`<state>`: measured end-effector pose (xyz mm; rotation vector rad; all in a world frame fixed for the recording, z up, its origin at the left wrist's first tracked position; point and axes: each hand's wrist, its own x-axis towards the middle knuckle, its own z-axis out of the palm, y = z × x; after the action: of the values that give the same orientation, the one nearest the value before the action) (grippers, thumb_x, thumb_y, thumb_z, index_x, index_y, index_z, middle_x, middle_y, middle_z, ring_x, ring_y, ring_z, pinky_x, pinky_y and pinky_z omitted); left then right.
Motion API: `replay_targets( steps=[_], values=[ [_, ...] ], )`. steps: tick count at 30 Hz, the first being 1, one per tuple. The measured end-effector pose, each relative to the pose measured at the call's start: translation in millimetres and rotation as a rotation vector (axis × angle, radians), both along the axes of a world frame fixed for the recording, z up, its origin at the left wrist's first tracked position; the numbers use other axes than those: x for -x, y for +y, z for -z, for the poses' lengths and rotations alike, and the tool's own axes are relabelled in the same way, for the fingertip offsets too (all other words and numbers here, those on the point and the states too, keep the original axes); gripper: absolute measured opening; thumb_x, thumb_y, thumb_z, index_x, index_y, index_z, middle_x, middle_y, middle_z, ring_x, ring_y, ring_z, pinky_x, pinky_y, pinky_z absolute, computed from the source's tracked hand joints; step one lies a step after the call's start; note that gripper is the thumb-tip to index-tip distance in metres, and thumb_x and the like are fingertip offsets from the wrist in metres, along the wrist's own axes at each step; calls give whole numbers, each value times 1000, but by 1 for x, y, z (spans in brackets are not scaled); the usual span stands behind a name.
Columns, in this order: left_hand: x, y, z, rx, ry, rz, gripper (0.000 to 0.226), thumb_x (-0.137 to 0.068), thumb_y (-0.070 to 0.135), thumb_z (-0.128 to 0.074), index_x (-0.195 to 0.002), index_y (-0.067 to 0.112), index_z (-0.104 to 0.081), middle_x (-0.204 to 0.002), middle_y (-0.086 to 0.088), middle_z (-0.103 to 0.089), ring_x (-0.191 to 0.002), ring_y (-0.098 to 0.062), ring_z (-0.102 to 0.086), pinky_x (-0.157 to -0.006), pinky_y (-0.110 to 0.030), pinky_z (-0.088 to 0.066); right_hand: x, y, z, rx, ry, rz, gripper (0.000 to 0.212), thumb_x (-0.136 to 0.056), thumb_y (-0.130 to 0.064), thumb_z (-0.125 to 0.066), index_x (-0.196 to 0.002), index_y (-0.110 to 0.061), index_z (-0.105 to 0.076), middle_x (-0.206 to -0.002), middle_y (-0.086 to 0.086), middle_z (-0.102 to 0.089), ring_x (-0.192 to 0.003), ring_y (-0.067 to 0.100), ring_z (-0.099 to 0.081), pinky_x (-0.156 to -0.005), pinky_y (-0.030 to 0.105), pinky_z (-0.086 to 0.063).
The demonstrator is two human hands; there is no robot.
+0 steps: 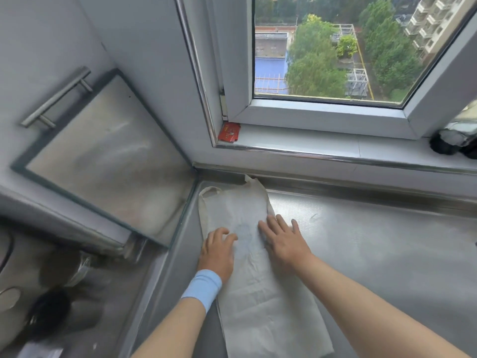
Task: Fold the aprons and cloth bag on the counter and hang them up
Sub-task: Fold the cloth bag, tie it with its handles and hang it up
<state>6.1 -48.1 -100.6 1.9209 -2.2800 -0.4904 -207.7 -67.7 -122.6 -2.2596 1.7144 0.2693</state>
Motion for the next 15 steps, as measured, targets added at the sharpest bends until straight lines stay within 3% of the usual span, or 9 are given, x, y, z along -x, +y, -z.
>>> replay_targets(
  steps=[2,4,6,10,13,15],
  values=[
    [-5,18,2,45,7,60,26,-78,9,-63,-99,23,-60,-104,2,-53,-98,-23,-54,-86,-37,-49,0,10,-8,86,-5,1,63,-96,-24,-48,-154,-21,-25,-164,12,-9,-149,35,-13,-115,58,-16],
    [-1,39,-5,-18,5,130,18,-83,12,-57,-99,20,-57,-101,0,-53,-97,-22,-53,-83,-36,-47,-1,29,-15,176,-44,-31,61,-81,-18,-65,-140,-19,-49,-155,17,-33,-140,38,-37,-107,55,-36],
    [9,57,-10,-104,-4,186,16,-89,20,-49,-104,21,-54,-105,0,-52,-101,-21,-51,-81,-33,-43,3,51,-17,231,-133,-103,55,-68,-19,-70,-122,-21,-59,-139,13,-51,-124,35,-52,-92,45,-47],
    [29,100,-15,-207,-57,268,15,-89,33,-49,-101,24,-53,-106,0,-49,-102,-23,-51,-78,-34,-45,13,104,-35,83,-263,-207,28,-73,-32,-62,-98,-21,-58,-104,1,-54,-94,28,-56,-72,34,-42],
    [28,130,-7,-213,-127,277,20,-86,37,-53,-101,25,-58,-112,-1,-47,-109,-24,-46,-86,-34,-42,16,145,-46,-124,-153,-295,41,-72,-50,-66,-99,-22,-54,-105,1,-50,-95,25,-54,-73,34,-42],
    [23,145,-4,-188,-125,216,23,-86,36,-54,-106,26,-59,-116,-1,-46,-113,-24,-43,-93,-33,-39,17,167,-48,-159,-47,-378,55,-68,-59,-67,-105,-22,-51,-112,1,-47,-97,24,-50,-76,35,-44]
  ],
)
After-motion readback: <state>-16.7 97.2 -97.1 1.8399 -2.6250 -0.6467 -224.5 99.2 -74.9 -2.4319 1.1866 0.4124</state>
